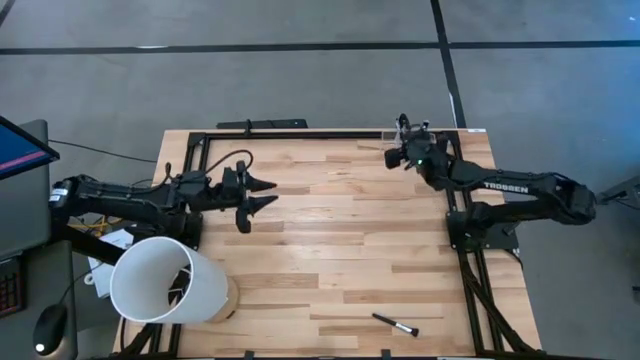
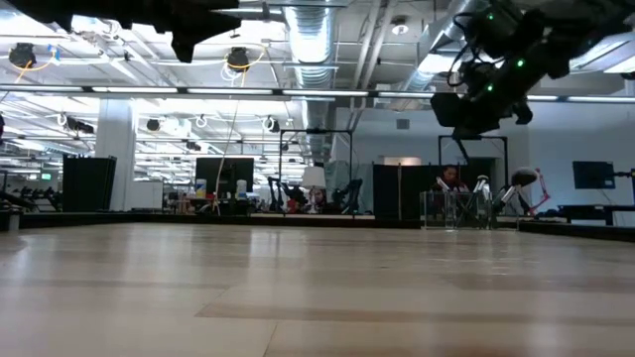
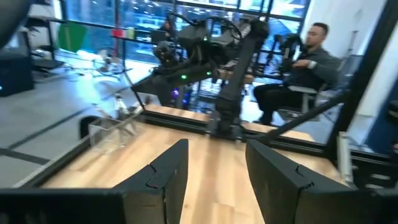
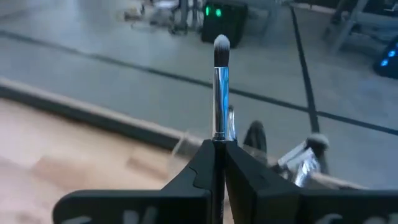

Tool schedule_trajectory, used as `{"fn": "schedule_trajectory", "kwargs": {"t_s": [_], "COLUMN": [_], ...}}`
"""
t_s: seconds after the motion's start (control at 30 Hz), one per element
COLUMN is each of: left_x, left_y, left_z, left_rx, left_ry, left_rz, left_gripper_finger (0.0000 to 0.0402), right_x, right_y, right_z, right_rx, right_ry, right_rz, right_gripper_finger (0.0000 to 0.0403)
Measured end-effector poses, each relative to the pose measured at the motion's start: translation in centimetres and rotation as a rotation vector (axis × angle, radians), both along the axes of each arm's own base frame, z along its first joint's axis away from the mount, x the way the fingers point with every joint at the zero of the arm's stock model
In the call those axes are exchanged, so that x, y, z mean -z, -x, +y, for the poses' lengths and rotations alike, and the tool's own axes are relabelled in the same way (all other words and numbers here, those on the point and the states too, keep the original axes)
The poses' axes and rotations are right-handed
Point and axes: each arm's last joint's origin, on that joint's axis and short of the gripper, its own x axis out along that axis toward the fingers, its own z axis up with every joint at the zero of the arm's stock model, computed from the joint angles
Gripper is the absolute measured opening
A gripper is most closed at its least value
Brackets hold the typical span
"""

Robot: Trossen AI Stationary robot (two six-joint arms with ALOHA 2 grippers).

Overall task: Put items in baskets/containers
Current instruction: Put the black eyeshadow brush into the middle section of the transparent organizer

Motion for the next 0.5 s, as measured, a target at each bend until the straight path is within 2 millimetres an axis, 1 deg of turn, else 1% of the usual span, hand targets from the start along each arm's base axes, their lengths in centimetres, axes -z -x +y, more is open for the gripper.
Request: {"fn": "schedule_trajectory", "kwargs": {"t_s": [0.13,0.23,0.4,0.5], "left_x": [-0.1,-0.2,-0.6,-1.0], "left_y": [0.0,0.1,0.2,0.3], "left_z": [0.9,1.5,2.3,2.8], "left_rx": [-0.050,-0.083,-0.129,-0.142], "left_ry": [-0.038,-0.041,-0.043,-0.047], "left_rz": [-0.008,-0.015,-0.056,-0.098], "left_gripper_finger": [0.0158,0.0158,0.0158,0.0158], "right_x": [0.4,0.9,1.5,1.7], "right_y": [0.8,1.5,2.5,2.6], "right_z": [-2.1,-3.3,-4.4,-4.8], "right_rx": [-0.004,0.022,0.082,0.090], "right_ry": [0.044,0.067,0.061,0.064], "right_rz": [-0.108,-0.121,-0.103,-0.102], "right_gripper_finger": [0.0013,0.0012,0.0013,0.0014]}}
